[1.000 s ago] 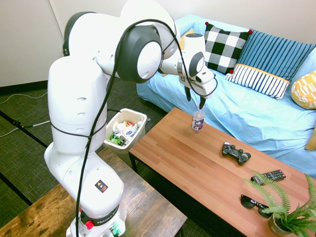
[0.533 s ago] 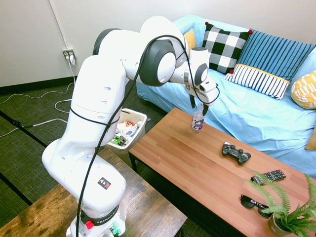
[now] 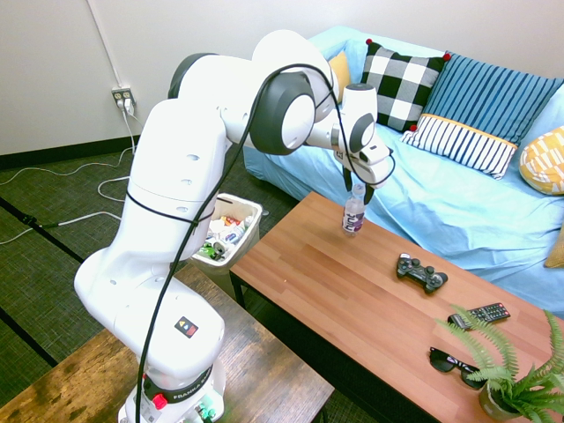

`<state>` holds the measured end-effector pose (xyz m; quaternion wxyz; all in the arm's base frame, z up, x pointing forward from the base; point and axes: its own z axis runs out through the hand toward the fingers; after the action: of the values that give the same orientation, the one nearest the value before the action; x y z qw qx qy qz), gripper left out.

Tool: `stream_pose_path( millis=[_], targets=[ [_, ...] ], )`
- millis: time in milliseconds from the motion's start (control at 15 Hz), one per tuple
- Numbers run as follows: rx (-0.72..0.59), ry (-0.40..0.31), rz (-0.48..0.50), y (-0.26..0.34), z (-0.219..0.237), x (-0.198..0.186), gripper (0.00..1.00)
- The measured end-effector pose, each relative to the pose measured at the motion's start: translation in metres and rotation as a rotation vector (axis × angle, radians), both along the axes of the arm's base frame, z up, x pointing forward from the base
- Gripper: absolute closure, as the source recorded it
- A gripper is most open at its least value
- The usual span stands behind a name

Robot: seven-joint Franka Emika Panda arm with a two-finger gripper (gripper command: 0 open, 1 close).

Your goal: Throw the bottle in the trash bin

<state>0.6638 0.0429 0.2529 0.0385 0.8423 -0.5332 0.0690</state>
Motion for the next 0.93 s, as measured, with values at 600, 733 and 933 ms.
stream_pose_path(
  millis=[600, 733, 933],
  targets=[
    [0.017, -0.001, -0.004, -0.007, 0.002, 0.002, 1.00],
    [0.020, -0.010, 0.001, -0.005, 0.008, 0.003, 1.00],
    [0.034, -0.089, 0.071, 0.038, 0.071, -0.001, 1.00]
  ],
)
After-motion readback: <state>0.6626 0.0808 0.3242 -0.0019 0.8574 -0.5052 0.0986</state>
